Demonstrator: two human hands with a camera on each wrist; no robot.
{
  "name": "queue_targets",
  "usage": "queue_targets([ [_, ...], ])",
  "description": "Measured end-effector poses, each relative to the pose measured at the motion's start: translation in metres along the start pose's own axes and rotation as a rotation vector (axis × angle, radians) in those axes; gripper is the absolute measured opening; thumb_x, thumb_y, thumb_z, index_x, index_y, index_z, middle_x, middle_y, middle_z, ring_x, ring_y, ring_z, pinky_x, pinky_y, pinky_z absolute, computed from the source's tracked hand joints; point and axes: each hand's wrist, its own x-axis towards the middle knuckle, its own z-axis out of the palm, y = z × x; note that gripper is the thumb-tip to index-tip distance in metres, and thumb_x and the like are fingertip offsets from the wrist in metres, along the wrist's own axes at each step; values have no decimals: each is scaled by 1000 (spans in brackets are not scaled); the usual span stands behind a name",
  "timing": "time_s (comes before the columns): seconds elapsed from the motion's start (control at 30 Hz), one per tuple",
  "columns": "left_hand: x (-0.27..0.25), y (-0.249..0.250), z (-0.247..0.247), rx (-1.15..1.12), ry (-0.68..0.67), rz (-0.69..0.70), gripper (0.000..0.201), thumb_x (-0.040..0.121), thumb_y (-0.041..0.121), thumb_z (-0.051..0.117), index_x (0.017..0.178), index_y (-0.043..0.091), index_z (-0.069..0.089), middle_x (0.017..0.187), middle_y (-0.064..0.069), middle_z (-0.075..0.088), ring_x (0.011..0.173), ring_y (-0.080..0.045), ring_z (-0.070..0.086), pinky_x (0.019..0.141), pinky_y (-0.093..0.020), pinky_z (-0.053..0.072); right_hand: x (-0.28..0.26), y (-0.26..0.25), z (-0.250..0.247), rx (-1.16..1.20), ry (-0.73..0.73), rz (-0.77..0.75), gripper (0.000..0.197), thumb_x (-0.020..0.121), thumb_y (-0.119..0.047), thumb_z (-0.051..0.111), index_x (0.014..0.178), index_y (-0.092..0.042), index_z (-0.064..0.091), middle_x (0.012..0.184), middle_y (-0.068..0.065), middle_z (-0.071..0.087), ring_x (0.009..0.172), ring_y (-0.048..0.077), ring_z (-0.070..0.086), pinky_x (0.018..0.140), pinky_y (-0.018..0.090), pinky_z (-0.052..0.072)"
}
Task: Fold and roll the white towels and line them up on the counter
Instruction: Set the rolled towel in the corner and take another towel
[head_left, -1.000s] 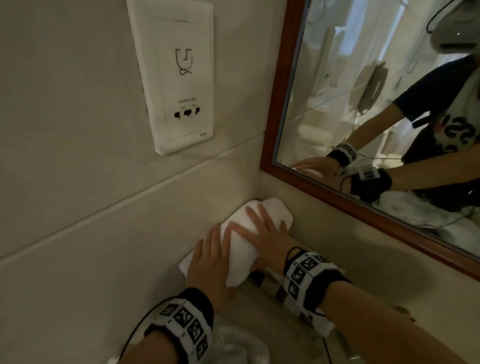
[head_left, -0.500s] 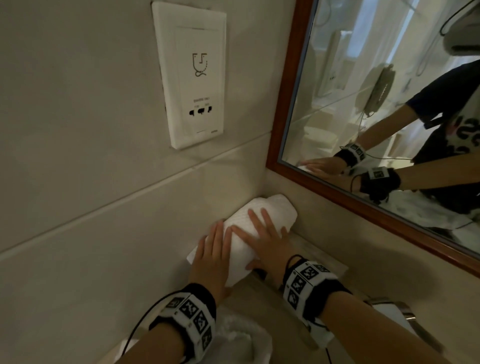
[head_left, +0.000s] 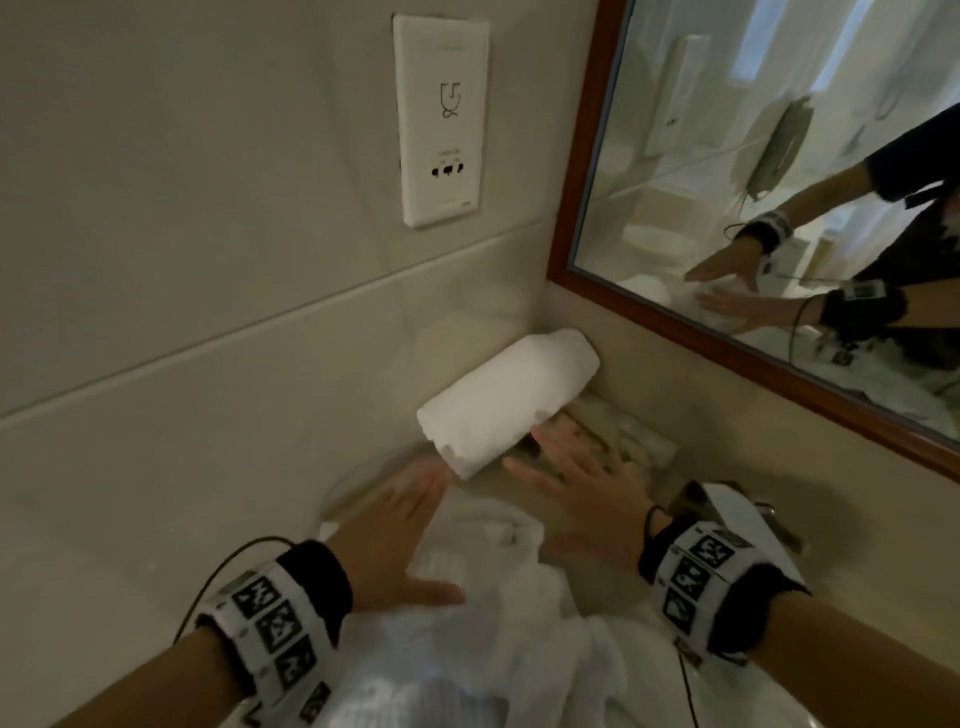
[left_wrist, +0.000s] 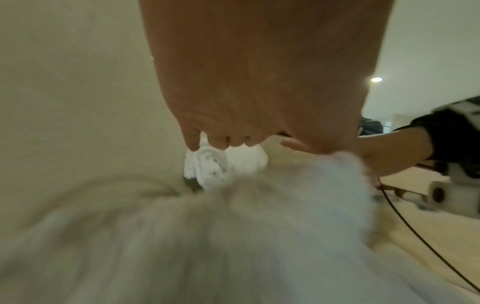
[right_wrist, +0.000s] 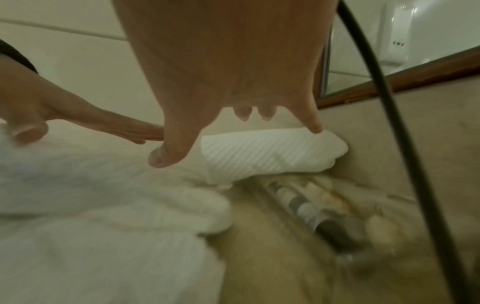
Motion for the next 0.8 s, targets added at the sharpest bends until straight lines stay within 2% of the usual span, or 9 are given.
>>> queue_targets([
  [0.17, -29, 10, 51, -16, -139, -51, 127, 35, 96, 4, 129, 24, -42, 136, 8, -37, 142, -5, -16, 117, -29, -3, -43, -40, 56, 228, -115, -93, 85, 84, -61, 48, 126, -59, -26, 153, -8, -29, 143, 23, -21, 117, 51, 5],
  [0.27, -32, 15, 50, -44, -84, -115, 124, 49, 92, -12, 142, 11, -24, 153, 5, -20, 146, -10, 1, 118, -28, 4, -44, -50, 68, 404, -103, -46, 82, 86, -55, 51, 134, -56, -15, 152, -9, -27, 145, 23, -16, 119, 46, 11],
  [0.37, -33, 17, 32, -113, 6, -123, 67, 95, 53, 24, 150, 20, 6, 159, 1, 7, 145, -16, 17, 118, -33, 13, -49, -54, 62, 450, -50, -31, 88, 85, -51, 56, 135, -53, -18, 155, -4, -24, 145, 20, -13, 119, 42, 13],
  [0.47, -23, 17, 12, 11, 41, -114, 62, 98, 50, 19, 150, 21, 2, 159, -2, 4, 144, -15, 19, 116, -26, 15, -65, -53, 54, 475, -30, -14, 101, 80, -55, 59, 141, -41, -21, 156, -5, -20, 145, 13, -9, 118, 35, 12],
  [0.53, -21, 19, 2, 128, 61, -126, 54, 103, 21, 26, 150, 23, 1, 159, -2, 1, 145, -14, 14, 117, -27, 10, -74, -53, 59, 462, -138, 23, 104, 77, -58, 59, 147, -32, -14, 158, -3, -14, 147, 15, 0, 118, 32, 13],
  [0.63, -24, 37, -3, 219, 54, -81, 62, 98, 4, 29, 151, 23, 3, 159, -2, 1, 146, -16, 12, 118, -28, 6, -100, -58, 64, 399, -265, 104, 75, 91, -31, 56, 150, -18, 11, 157, 6, 13, 143, 22, 22, 116, 31, 21],
  [0.7, -24, 45, 5, 169, 87, 25, 59, 98, 10, 29, 149, 22, 4, 159, -6, 5, 146, -19, 11, 119, -32, 4, -104, -62, 63, 367, -200, 129, 44, 95, -16, 47, 138, -8, 38, 143, 12, 41, 129, 25, 42, 105, 30, 33],
  [0.77, -28, 60, 10, 189, 66, 116, 55, 98, 41, 13, 149, 21, 5, 159, -5, 5, 147, -18, 6, 118, -34, -1, -108, -63, 60, 318, -165, 144, 33, 95, -12, 43, 128, -7, 47, 132, 12, 50, 120, 25, 50, 97, 31, 38],
  [0.8, -31, 70, 13, 200, 41, 148, 74, 88, 61, -3, 150, 21, 4, 159, -1, 1, 147, -14, 2, 118, -30, -4, -111, -61, 60, 306, -144, 143, 33, 95, -12, 43, 127, -7, 49, 132, 11, 51, 119, 25, 51, 97, 31, 38],
])
